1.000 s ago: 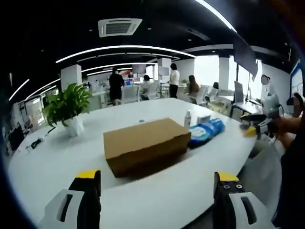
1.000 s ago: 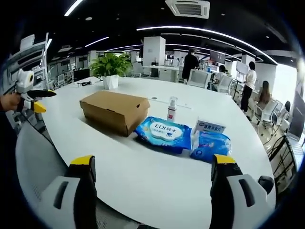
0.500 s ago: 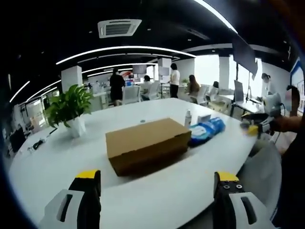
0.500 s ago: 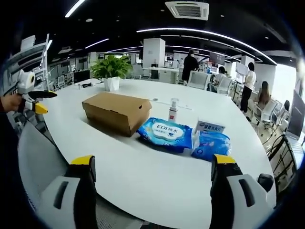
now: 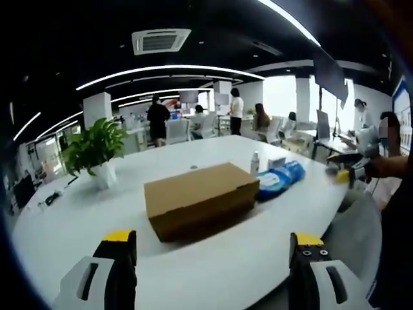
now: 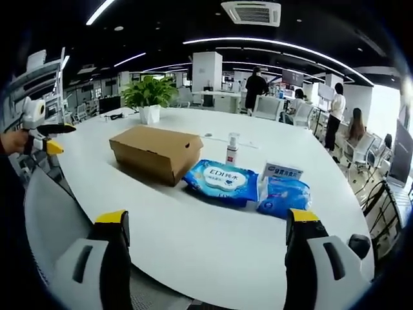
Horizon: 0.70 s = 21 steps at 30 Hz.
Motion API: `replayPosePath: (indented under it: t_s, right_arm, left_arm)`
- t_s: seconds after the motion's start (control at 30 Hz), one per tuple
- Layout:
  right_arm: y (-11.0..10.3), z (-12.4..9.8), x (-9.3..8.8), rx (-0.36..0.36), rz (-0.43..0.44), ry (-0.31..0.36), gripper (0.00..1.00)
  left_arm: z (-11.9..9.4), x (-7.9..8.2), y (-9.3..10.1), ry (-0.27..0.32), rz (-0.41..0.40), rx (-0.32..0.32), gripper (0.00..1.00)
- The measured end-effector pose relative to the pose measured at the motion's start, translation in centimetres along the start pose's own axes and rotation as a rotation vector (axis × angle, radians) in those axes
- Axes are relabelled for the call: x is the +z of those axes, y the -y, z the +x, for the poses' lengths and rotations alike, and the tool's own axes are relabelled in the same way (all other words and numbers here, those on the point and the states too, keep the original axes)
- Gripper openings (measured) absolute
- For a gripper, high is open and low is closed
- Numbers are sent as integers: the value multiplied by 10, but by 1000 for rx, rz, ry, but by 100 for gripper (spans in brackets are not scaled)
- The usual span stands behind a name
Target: Operate the shoe box by opening the lid, removing the specified soft item, and placing it in the target area until the item is outside and the box remains undamaged.
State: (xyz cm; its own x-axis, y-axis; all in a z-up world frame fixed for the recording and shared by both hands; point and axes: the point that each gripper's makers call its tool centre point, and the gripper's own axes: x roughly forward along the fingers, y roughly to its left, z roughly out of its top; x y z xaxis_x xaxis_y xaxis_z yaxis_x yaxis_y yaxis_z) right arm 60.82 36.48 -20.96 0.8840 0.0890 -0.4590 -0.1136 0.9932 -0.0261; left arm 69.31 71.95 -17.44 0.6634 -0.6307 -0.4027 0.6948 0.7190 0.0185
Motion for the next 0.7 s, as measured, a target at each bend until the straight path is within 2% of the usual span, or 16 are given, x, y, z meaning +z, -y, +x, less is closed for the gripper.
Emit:
replayPosePath:
  t_s: [0.7]
  right_arm:
    - [-4,-1,0,2,6,-2,96]
  left_arm:
    - [0,-3,0,-1,2,-12,100]
